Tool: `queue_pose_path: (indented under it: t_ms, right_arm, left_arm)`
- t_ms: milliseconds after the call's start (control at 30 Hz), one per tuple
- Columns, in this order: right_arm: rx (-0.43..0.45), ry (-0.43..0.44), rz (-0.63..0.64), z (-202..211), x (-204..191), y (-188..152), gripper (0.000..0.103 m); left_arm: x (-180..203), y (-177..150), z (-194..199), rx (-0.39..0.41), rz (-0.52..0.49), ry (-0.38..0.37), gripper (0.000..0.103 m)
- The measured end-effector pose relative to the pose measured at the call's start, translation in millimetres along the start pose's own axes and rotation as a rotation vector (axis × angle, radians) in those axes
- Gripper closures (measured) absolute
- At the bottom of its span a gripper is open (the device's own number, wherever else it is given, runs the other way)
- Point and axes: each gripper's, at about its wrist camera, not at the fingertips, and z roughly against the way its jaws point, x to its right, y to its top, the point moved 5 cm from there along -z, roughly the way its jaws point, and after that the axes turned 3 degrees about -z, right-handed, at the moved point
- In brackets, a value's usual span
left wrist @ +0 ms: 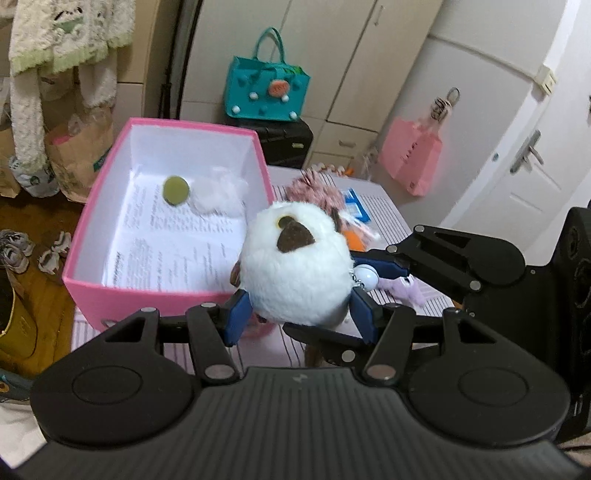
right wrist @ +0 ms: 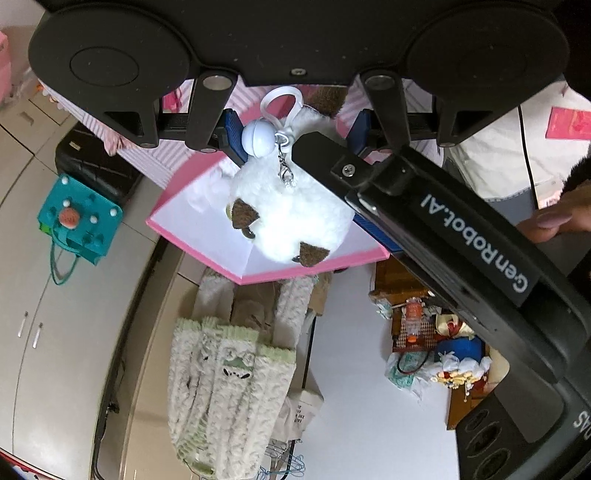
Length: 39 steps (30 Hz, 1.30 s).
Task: Organize soft objects
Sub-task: 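Lift the plush cat with the left gripper and carry it over the pink box, then lower the plush cat into the box and open the left gripper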
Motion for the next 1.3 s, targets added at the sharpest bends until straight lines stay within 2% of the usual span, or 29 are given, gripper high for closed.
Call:
queue_pose_path:
  t_ms: [267,400,633,900,1167,1300]
  right_arm:
    - [0.021,0.060,-0.018,-22.0,19.6,44.5,0.042]
    - [0.017,0.076,-0.035,-41.0,31.6,60.5,0.042]
    - [-0.019,0.061,-0.099,-84.3,65.4,71.6,0.042]
    - [-0.142,0.105,-0.231,-146.1,113.8,64.5,0.042]
    - [-0.223,0.001,-0.115,-180.4,123.6,66.5,0.046]
    - [-0.255,0.014,-0.044,-188.9,120.9,69.6,0.050]
  left_arm:
    - [-29.4,39.2,1.3,0.057,0.039,0.038,0.046]
    - [-47.2,58.6,-12.5,0.061,0.071,0.046,0.046]
    - [-75.4,90.1,-60.0,0.027,0.133,0.038,0.046]
    - [-103.1,111.3,-127.2,-0.072,0.221,0.046,0.046]
    - [-125.3,120.9,-179.5,-0.184,0.311,0.006,0.050]
    - [-128.7,118.5,-187.9,-0.187,0.337,-0.002,0.050]
